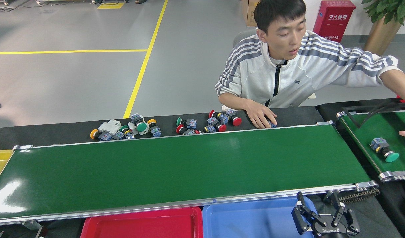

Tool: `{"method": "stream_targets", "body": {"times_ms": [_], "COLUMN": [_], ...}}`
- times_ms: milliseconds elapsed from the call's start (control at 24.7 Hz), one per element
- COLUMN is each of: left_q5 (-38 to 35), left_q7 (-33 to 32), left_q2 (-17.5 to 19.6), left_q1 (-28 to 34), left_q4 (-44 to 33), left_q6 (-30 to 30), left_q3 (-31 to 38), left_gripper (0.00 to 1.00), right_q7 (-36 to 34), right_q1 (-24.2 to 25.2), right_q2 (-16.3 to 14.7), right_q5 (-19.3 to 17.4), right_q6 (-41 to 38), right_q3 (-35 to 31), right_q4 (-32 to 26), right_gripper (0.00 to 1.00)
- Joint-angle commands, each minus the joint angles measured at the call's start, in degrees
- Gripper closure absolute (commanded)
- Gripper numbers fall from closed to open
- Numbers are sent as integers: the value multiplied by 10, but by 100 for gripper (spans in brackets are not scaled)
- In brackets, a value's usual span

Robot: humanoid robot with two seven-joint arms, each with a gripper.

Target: Pick switch part from conveyor to tray

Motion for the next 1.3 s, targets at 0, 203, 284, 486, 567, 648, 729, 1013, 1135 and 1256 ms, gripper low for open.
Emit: {"method": "stream_targets", "body": {"times_ms": [0,203,284,486,567,648,729,1013,1135,1256], "left_q5": [-2,-43,-42,-45,-48,-51,-69,-70,-69,-69], "left_q7": [5,6,6,7,7,7,8,12,18,18], "left_q2": [4,1,2,4,5,8,7,3,3,4], "left_q1": [1,4,5,4,3,2,-3,-7,-7,-8], "left_q4": [-6,-8,-8,-8,-8,-7,-8,-8,-8,-8], "left_q6": [7,5,1,0,0,0,1,2,1,-2], "left_q3": [4,2,1,-4,-5,-5,-5,-4,-4,-4], "left_gripper": [0,0,0,0,0,0,0,0,0,0], "right_q7": [3,3,2,0,-1,0,2,18,52,65], "right_q1": [-2,-4,-3,-5,-5,-7,-8,-42,-95,-141], "right_q2": [-1,-3,-3,-4,-5,-2,-1,-3,-12,-18], "right_q5": [1,1,1,0,0,0,-1,-1,-4,-6], "right_q6": [-1,-3,-3,-3,-3,0,4,5,4,1], "right_q3": [4,14,14,13,13,12,8,-27,-34,-34], "right_q4": [-6,-6,-6,-6,-6,-5,0,39,94,141], "right_gripper": [1,1,1,0,0,0,0,0,0,0]}}
